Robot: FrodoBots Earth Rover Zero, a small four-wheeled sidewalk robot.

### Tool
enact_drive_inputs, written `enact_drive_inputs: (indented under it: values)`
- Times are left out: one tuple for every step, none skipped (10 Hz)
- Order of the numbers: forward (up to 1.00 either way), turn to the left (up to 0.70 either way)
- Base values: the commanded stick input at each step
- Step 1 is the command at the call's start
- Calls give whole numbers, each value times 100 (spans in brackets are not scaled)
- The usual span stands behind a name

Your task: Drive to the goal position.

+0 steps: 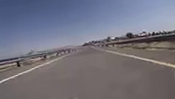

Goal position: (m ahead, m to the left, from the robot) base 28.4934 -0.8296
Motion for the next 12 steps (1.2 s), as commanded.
enact_drive_inputs:
  values:
    - [100, 0]
    - [100, 0]
    - [100, 0]
    - [100, 0]
    - [100, 0]
    - [100, 0]
    - [100, 0]
    - [100, 0]
    - [100, 0]
    - [100, 0]
    - [100, 0]
    - [100, 0]
